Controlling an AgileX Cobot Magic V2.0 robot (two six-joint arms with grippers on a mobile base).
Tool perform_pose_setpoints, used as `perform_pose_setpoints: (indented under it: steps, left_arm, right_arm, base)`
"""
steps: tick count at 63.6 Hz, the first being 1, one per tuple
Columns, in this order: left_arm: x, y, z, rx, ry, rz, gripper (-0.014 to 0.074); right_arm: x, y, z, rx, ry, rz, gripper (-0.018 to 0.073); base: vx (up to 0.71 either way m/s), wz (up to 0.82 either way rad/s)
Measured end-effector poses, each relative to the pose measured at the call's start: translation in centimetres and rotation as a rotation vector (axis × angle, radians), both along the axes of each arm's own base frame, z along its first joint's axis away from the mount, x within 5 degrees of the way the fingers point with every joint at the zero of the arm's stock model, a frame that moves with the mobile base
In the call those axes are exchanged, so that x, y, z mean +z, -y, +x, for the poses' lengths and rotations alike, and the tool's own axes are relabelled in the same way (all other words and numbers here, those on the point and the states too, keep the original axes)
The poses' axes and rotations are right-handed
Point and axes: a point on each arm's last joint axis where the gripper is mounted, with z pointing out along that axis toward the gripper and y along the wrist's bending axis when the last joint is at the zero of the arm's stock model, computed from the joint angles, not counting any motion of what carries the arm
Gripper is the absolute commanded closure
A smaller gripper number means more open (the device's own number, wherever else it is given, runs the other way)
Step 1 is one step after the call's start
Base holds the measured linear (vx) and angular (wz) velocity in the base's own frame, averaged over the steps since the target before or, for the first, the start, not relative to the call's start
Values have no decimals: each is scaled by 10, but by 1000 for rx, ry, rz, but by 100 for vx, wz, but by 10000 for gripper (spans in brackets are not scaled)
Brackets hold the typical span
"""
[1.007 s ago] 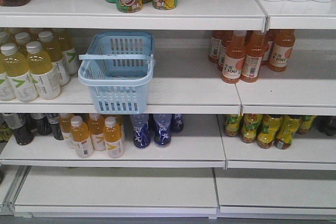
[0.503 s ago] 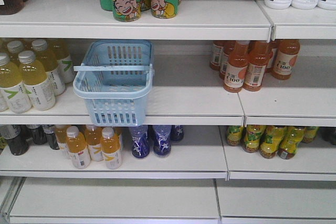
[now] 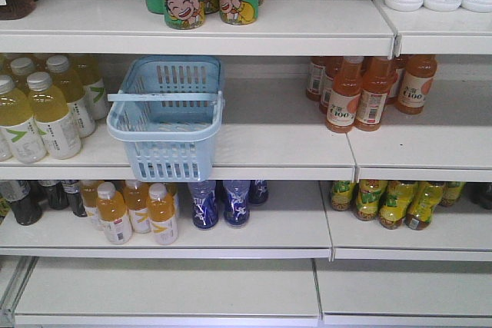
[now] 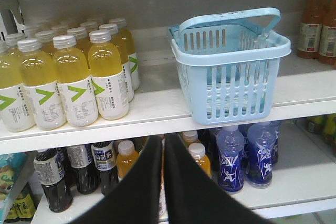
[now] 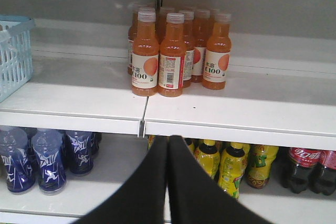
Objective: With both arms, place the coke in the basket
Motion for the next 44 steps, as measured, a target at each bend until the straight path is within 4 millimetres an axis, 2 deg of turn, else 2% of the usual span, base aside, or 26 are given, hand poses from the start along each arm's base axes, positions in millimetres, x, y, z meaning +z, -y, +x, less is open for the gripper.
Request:
perform_pose_setpoints:
  steps: [34, 44]
  left_arm:
    - [0, 0, 0, 0, 4, -1, 603]
    - [6, 0, 0, 7, 60, -66, 603]
  right_arm:
    - [0, 0, 0, 0, 0, 0, 569]
    - [0, 0, 0, 0, 0, 0, 569]
  base:
    - [0, 0]
    - [0, 0]
